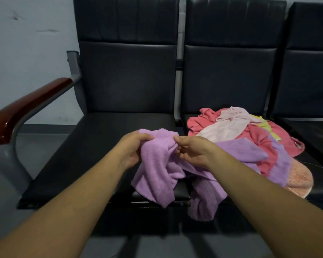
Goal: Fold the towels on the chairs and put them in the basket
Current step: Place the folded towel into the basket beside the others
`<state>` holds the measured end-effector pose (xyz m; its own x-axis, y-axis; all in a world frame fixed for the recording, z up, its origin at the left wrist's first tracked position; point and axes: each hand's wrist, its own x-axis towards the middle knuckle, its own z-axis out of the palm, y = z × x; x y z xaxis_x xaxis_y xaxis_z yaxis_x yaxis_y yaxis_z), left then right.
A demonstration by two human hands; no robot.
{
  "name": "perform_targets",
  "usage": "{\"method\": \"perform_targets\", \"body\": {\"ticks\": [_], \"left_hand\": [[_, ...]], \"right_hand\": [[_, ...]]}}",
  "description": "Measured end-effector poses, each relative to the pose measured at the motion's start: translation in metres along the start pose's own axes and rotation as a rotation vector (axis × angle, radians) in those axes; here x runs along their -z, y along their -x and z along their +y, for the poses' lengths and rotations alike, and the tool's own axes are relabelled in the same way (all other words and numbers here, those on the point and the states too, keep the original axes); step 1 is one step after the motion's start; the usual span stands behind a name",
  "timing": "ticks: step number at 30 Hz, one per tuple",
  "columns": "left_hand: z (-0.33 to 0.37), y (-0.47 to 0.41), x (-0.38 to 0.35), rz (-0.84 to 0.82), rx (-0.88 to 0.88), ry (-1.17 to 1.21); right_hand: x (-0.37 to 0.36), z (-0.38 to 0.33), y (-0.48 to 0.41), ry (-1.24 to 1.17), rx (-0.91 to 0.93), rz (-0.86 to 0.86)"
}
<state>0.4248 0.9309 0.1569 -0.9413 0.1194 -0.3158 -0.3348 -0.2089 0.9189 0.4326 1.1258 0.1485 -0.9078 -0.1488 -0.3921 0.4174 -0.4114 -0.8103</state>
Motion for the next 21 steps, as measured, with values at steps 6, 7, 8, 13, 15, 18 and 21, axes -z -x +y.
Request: {"method": "perform_targets", "body": {"ticks": [6, 7, 8, 13, 15, 18, 21], "left_hand": [[0.006, 0.0, 0.02, 0.146, -0.069, 0.107], [0.008, 0.0, 0.022, 0.136, -0.065, 0.127], [0.009, 0.001, 0.025, 0.121, -0.056, 0.136], [0.002, -0.007, 0.031, 0.135, -0.094, -0.094], [0.001, -0.008, 0.032, 0.19, -0.139, -0.136], [0.013, -0.002, 0.029, 0.271, -0.172, -0.046], [0.016, 0.003, 0.024, 0.255, -0.137, 0.095]], "right_hand": [[0.026, -0.002, 0.001, 0.739, 0.217, 0.169], [0.03, 0.0, 0.001, 0.921, 0.213, 0.203], [0.033, 0.003, -0.001, 0.992, 0.183, 0.224], [0.019, -0.001, -0.01, 0.084, -0.044, 0.104], [0.02, -0.01, -0.011, -0.193, -0.015, 0.085], [0.017, -0.014, -0.005, -0.217, 0.039, 0.081], [0.006, -0.018, 0.004, -0.086, 0.176, 0.016]]}}
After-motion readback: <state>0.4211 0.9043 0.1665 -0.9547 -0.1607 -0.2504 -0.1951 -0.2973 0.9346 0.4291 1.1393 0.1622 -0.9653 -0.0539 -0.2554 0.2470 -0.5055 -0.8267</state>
